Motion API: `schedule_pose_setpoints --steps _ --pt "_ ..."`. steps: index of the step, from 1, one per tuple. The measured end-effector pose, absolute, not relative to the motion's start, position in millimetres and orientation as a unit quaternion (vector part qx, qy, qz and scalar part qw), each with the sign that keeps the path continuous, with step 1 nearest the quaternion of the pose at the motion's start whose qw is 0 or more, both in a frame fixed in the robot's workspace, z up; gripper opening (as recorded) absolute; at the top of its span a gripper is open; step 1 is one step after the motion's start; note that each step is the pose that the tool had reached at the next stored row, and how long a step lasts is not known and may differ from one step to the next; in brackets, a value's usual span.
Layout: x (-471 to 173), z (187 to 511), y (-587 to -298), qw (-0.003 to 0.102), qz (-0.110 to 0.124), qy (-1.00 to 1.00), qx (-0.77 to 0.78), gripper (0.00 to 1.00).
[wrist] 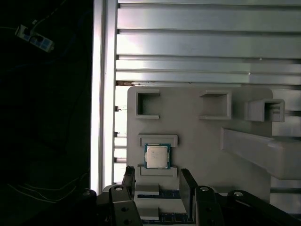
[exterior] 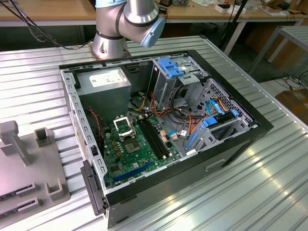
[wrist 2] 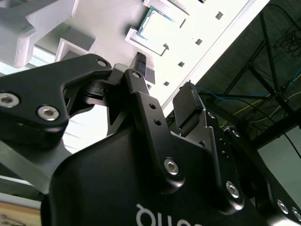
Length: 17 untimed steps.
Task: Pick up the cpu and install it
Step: 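Pick up the cpu and move it towards the insertion slot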
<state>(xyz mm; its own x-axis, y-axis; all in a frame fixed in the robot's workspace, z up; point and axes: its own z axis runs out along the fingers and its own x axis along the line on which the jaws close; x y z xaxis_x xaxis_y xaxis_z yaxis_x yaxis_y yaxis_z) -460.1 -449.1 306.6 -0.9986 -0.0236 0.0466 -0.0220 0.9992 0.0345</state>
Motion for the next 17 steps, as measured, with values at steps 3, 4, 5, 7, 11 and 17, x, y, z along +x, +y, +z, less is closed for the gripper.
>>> schedule_pose_setpoints --steps 3,4,5,7,11,17 --pt "-460 307 -449 0.023 -0.017 -1.0 0.011 0.51" --pt "-460 307 -449 0.023 -0.017 -1.0 0.011 0.51" --pt "-460 307 -449 0.023 -0.017 -1.0 0.011 0.51" --pt "-460 306 -449 0.023 -0.017 -1.0 0.011 0.51" --pt "-460 304 -449 0.023 -0.017 -1.0 0.011 0.51" --pt "-460 292 -452 0.023 -0.017 -1.0 0.011 0.51"
